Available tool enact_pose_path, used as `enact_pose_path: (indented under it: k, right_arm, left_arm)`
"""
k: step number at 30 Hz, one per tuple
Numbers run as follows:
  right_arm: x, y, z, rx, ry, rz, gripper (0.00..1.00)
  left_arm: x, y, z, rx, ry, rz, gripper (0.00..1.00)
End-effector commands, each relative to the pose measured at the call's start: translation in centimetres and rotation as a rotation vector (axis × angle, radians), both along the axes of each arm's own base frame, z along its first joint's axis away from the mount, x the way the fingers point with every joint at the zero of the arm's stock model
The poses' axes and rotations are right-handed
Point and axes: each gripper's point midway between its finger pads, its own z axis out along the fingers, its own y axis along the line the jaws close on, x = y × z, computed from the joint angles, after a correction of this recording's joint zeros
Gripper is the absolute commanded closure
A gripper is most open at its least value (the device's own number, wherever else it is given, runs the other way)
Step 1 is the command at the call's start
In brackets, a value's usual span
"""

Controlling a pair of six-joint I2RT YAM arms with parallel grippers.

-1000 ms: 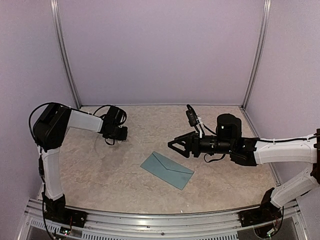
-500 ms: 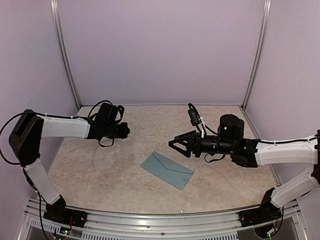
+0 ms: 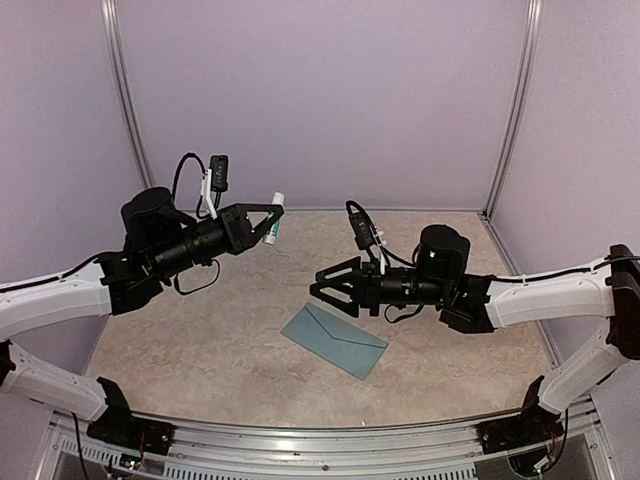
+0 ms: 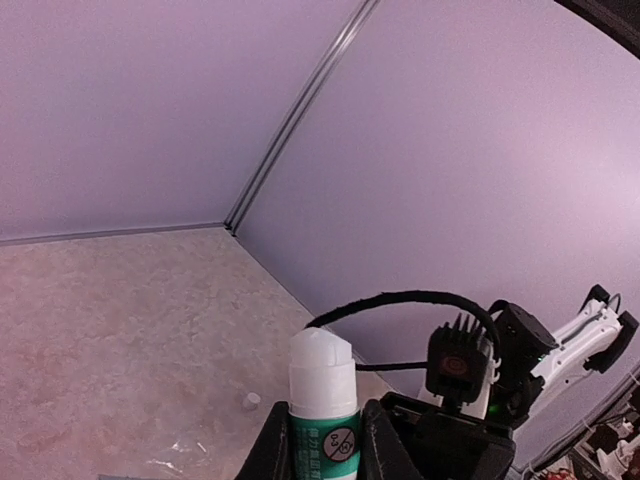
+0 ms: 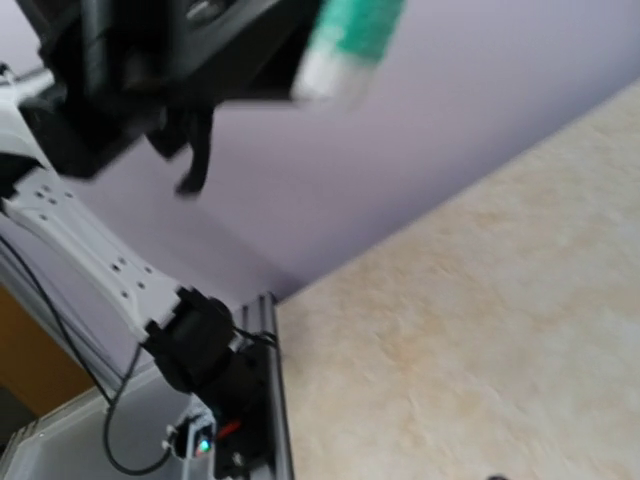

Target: Place the letter into the envelope and seal it

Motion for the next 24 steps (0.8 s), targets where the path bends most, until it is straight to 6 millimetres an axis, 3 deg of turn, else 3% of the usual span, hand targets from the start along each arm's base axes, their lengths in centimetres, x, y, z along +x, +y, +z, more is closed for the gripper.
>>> enact_pose_path:
  k: [1, 8, 17, 24]
  right_arm:
    - [-1.2, 1.6, 4.5, 0.122, -0.082, 0.088, 0.36]
    - [-2.6, 2.8, 6.9, 0.194, -0.123, 0.171, 0.46]
    - [-4.2, 3.5, 8.3, 0.239, -0.153, 0.237, 0.57]
    - [-3.8, 4.0, 9.0, 0.251, -0.154, 0.224, 0.63]
  left_arm:
    - [-4.6, -2.1, 2.6, -0.108, -0.066, -0.176, 0.87]
    - [-8.2, -3.6, 4.4, -0.17, -0.128, -0.279, 0.87]
    - [-8.6, -3.9, 4.2, -0.177, -0.128, -0.296, 0.87]
    - [-8.9, -4.0, 4.2, -0.182, -0.128, -0.308, 0.87]
